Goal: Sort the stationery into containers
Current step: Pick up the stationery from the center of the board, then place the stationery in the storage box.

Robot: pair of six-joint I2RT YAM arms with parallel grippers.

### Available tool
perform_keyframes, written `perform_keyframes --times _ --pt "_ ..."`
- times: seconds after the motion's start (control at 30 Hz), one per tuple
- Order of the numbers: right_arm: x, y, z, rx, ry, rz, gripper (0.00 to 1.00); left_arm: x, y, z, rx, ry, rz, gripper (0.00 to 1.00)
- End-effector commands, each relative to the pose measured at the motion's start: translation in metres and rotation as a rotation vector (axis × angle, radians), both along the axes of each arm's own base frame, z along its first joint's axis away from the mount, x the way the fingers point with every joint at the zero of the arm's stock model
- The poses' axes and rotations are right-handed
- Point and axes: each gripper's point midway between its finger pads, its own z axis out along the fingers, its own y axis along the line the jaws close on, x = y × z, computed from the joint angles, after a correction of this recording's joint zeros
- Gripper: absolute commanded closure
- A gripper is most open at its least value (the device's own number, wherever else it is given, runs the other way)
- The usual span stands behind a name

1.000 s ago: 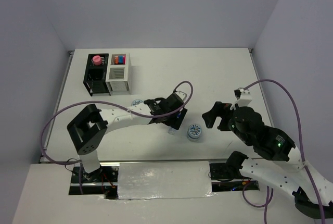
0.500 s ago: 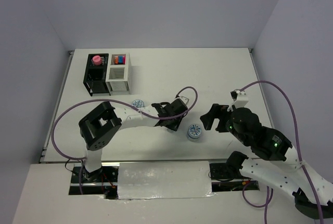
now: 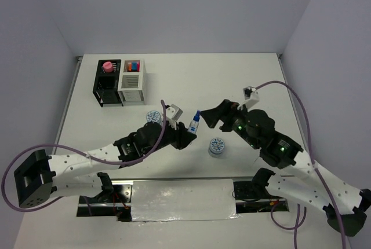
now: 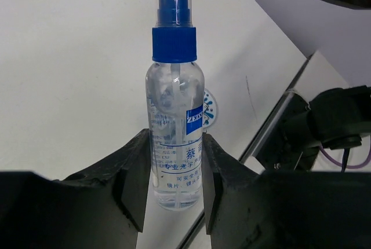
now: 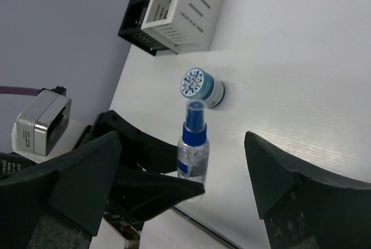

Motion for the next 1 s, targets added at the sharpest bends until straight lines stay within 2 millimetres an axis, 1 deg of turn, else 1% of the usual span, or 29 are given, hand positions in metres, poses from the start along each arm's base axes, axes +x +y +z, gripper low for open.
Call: perform_keyframes --times 0.0,0.07,0.1,0.13,0.2,0.23,0.27,0.33,0.4,0.43,0.5,0.53,0.57,0.6,0.63,0.67,0.7,0.73,0.77,0.8,0.83,0.87,0.9,0.93,0.97 --pt "0.005 0.032 0.034 0.155 -0.099 0.086 0.06 -0.013 -0.012 0.033 -0.198 -0.066 -0.08 1.0" --pt "0.009 0.031 0.032 0.151 -0.089 0.062 0.07 -0.018 -0.009 0.049 -0.261 -0.096 -0.093 1.0" --pt "0.011 0.034 0.025 0.128 -0.069 0.061 0.07 -0.021 -0.008 0.047 -0.266 -0.096 -0.104 1.0" --pt "0.011 0.036 0.024 0.123 -0.064 0.07 0.07 -0.021 -0.007 0.051 -0.278 -0.106 -0.106 1.0" --pt "0.009 0.048 0.015 0.104 -0.037 0.118 0.09 -0.023 -0.004 0.054 -0.283 -0.118 -0.106 1.0" --pt "0.008 0.051 0.008 0.093 -0.024 0.13 0.09 -0.023 -0.002 0.057 -0.293 -0.127 -0.104 1.0" --pt "0.006 0.055 0.002 0.082 -0.009 0.145 0.09 -0.023 -0.001 0.057 -0.295 -0.127 -0.101 1.0" --pt "0.005 0.062 -0.015 0.056 0.031 0.158 0.1 -0.024 0.002 0.062 -0.31 -0.144 -0.099 1.0" --pt "0.002 0.069 -0.02 0.064 0.037 0.186 0.1 -0.025 0.003 0.064 -0.318 -0.151 -0.098 1.0" --pt "-0.002 0.073 -0.027 0.06 0.047 0.214 0.11 -0.026 0.003 0.065 -0.32 -0.156 -0.104 1.0" --pt "-0.009 0.085 -0.025 0.074 0.038 0.278 0.17 -0.025 0.003 0.065 -0.319 -0.16 -0.105 1.0" --pt "-0.011 0.09 -0.026 0.061 0.032 0.304 0.21 -0.025 0.002 0.065 -0.316 -0.162 -0.108 1.0" --pt "-0.013 0.094 -0.023 0.063 0.019 0.326 0.33 -0.025 0.002 0.064 -0.308 -0.158 -0.108 1.0" --pt "-0.016 0.099 -0.02 0.065 0.009 0.349 0.39 -0.024 0.001 0.063 -0.303 -0.157 -0.107 1.0" --pt "-0.017 0.102 -0.02 0.06 0.001 0.367 0.5 -0.024 0.001 0.063 -0.298 -0.158 -0.104 1.0" --pt "-0.019 0.103 -0.018 0.062 -0.008 0.382 0.63 -0.023 0.002 0.061 -0.289 -0.152 -0.099 1.0" --pt "-0.019 0.105 -0.017 0.061 -0.01 0.389 0.9 -0.021 0.004 0.059 -0.282 -0.147 -0.085 1.0" --pt "-0.016 0.105 -0.017 0.054 -0.013 0.381 1.0 -0.019 0.005 0.061 -0.276 -0.143 -0.07 0.96" --pt "-0.014 0.106 -0.017 0.042 -0.022 0.379 1.0 -0.012 0.012 0.051 -0.227 -0.121 -0.016 0.88" --pt "-0.013 0.107 -0.009 0.038 -0.044 0.383 1.0 -0.008 0.018 0.05 -0.206 -0.112 0.023 0.58" --pt "-0.004 0.106 -0.005 0.02 -0.066 0.348 1.0 -0.002 0.023 0.059 -0.199 -0.099 0.072 0.36" --pt "0.007 0.11 0.003 -0.015 -0.1 0.331 1.0 0.009 0.043 0.034 -0.069 -0.043 0.185 0.01" --pt "0.022 0.106 0.007 -0.037 -0.114 0.291 1.0 0.016 0.051 0.049 -0.066 -0.018 0.257 0.01" --pt "0.038 0.113 0.0 -0.081 -0.117 0.279 1.0 0.019 0.065 0.043 -0.014 0.018 0.33 0.01" --pt "0.05 0.116 0.02 -0.067 -0.145 0.268 1.0 0.022 0.109 0.011 0.184 0.081 0.493 0.01"
